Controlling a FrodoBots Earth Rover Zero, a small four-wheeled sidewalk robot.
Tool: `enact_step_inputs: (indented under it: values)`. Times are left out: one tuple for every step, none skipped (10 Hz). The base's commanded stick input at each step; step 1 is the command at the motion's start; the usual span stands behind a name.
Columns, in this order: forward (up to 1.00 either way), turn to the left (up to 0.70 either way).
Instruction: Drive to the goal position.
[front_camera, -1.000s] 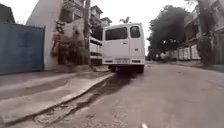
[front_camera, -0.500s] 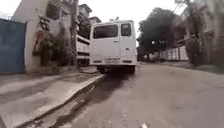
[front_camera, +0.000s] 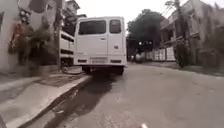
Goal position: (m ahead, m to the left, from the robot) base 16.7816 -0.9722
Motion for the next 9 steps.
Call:
enact_step_inputs:
  values:
    - [0.70, -0.27]
    - [0.70, -0.27]
    - [0.70, -0.27]
    - [0.70, -0.27]
    - [0.70, -0.27]
    - [0.70, -0.27]
    - [0.70, -0.27]
    - [0.70, -0.27]
    - [0.70, -0.27]
